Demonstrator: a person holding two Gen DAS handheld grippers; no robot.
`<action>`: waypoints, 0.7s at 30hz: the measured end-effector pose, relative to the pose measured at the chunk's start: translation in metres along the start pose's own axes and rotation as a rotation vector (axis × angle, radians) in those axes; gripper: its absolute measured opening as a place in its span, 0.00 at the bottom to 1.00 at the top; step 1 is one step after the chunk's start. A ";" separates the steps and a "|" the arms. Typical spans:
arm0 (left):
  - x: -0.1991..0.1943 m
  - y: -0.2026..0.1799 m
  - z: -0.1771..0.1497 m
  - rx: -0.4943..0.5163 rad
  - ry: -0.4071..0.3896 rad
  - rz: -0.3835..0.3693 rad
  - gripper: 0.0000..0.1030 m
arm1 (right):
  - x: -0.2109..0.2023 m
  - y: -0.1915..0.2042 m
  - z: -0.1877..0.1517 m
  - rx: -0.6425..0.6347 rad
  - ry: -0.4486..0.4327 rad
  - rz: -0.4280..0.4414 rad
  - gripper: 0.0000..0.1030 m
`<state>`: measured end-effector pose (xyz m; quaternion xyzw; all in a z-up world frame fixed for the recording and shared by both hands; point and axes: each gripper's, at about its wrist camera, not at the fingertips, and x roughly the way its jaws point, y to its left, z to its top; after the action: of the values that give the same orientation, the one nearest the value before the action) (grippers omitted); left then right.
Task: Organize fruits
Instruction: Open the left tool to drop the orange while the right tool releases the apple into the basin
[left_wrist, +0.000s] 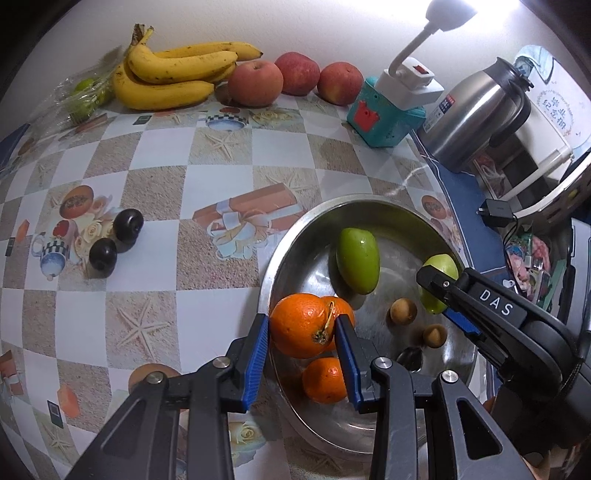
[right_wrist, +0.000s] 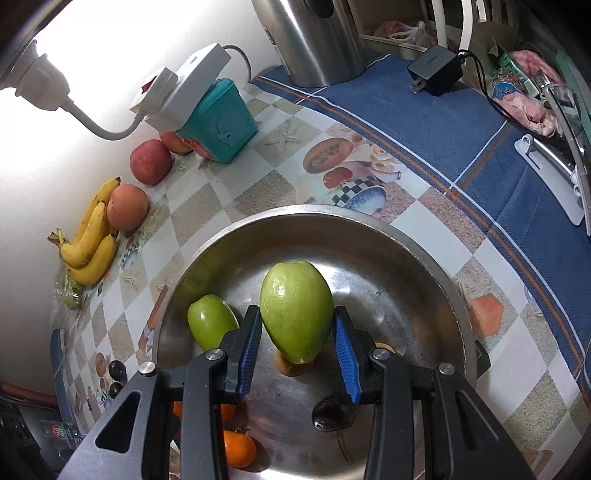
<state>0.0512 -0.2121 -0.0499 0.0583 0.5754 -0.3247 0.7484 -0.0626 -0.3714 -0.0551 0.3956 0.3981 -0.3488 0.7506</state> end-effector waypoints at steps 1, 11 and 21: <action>0.001 0.000 0.000 0.002 0.003 0.001 0.38 | 0.001 0.000 0.000 -0.001 0.002 -0.002 0.40; 0.002 -0.001 0.000 0.003 0.012 0.010 0.38 | 0.002 0.000 0.000 0.008 0.015 -0.012 0.40; 0.003 -0.003 -0.001 0.011 0.015 0.015 0.40 | 0.005 0.002 0.000 -0.002 0.030 -0.023 0.40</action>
<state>0.0493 -0.2150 -0.0522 0.0694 0.5785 -0.3218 0.7463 -0.0583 -0.3710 -0.0592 0.3955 0.4143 -0.3509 0.7408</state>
